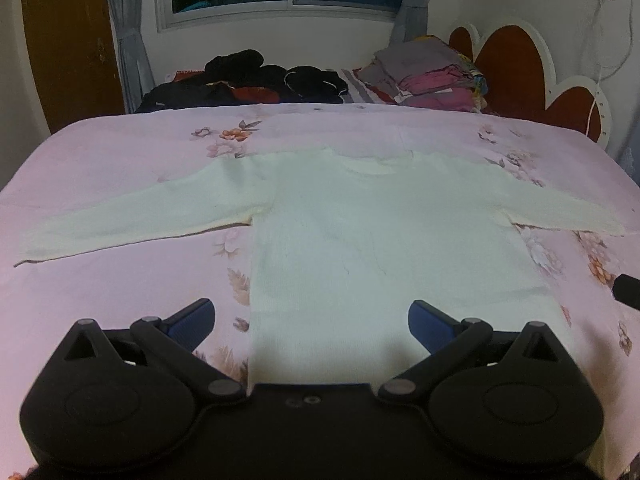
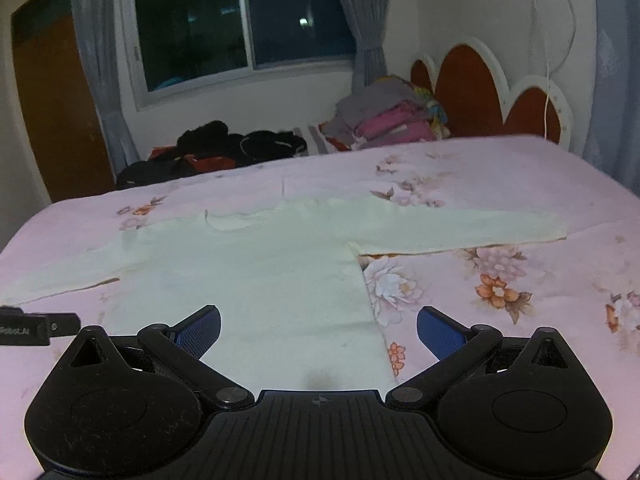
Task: Fold small clothes
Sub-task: 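Move the right tool to the sleeve cuff and close on it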
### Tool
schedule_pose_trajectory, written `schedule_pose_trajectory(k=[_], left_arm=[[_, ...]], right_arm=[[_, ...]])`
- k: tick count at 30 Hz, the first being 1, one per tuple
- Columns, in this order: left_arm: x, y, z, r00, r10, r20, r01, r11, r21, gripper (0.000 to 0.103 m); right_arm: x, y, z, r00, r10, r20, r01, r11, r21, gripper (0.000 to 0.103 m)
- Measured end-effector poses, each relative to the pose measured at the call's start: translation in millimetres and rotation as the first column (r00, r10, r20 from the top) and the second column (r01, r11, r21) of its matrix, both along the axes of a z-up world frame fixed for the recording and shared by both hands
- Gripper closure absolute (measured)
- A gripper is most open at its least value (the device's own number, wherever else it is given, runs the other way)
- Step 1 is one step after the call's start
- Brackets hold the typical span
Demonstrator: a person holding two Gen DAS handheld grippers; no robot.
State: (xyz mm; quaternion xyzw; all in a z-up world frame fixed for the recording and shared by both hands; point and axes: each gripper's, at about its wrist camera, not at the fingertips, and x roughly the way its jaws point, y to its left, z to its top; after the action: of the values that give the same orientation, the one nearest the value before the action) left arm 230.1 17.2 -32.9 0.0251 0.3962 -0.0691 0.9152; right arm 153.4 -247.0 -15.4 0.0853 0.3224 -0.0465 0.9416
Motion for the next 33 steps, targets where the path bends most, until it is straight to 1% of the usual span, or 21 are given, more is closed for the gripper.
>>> schedule_pose_trajectory(k=[2,4,8,12,14,18,19,20,21,22,25,31,33], left_arm=[[9,-2,-5,1.000,0.013,-0.005,-0.013,1.000,-0.005,0.000],[17,-5,-8,1.000,0.024,-0.010,-0.024,1.000,-0.005,0.000],[34,-17,-16,0.998,0.060,0.000,-0.060,0.998,0.017,0.000],[51,-32,-24,0.995,0.098,-0.003,-0.098,0.995,0.020,0.000],[58,-41,-28,0.995,0.104,0.004,-0.105,0.994,0.031,0.000],[75,-59,-37,0.992,0.129,-0.009,-0.128,0.991,0.041,0.000],[78,-64,-38,0.991,0.130,-0.014,-0.129,0.991,0.041,0.000],[81,-68,-40,0.992,0.129,-0.015,-0.128,0.991,0.043,0.000],[84,-73,-42,0.992,0.128,-0.015,-0.127,0.991,0.049,0.000],[88,-78,-44,0.992,0.126,-0.016,-0.125,0.991,0.054,0.001],[97,-94,-50,0.994,0.113,-0.014,-0.111,0.992,0.067,0.002],[114,-115,-57,0.996,0.086,-0.027,-0.084,0.994,0.070,0.008],[117,-118,-58,0.996,0.079,-0.029,-0.077,0.995,0.071,0.009]], right_arm=[[10,-11,-3,1.000,-0.007,-0.002,0.007,1.000,0.010,0.000],[20,-21,-6,1.000,-0.015,-0.001,0.015,1.000,-0.006,0.000],[45,-53,-14,1.000,-0.021,0.007,0.021,1.000,0.006,0.000],[70,-94,-26,0.999,-0.037,-0.008,0.037,0.999,0.023,0.000],[81,-116,-31,0.998,-0.057,-0.015,0.057,0.998,0.015,0.001],[101,-164,-44,0.994,-0.103,-0.040,0.104,0.994,0.020,0.001],[105,-176,-47,0.992,-0.117,-0.048,0.119,0.993,0.025,0.002],[109,-187,-50,0.990,-0.129,-0.055,0.131,0.991,0.026,0.017],[113,-198,-53,0.988,-0.141,-0.069,0.143,0.989,0.025,0.023],[118,-210,-58,0.984,-0.160,-0.081,0.162,0.986,0.026,0.025],[125,-243,-70,0.970,-0.219,-0.109,0.224,0.974,0.035,0.025],[137,-311,-96,0.914,-0.368,-0.172,0.380,0.924,0.038,0.025],[139,-329,-104,0.895,-0.403,-0.189,0.420,0.905,0.061,0.026]])
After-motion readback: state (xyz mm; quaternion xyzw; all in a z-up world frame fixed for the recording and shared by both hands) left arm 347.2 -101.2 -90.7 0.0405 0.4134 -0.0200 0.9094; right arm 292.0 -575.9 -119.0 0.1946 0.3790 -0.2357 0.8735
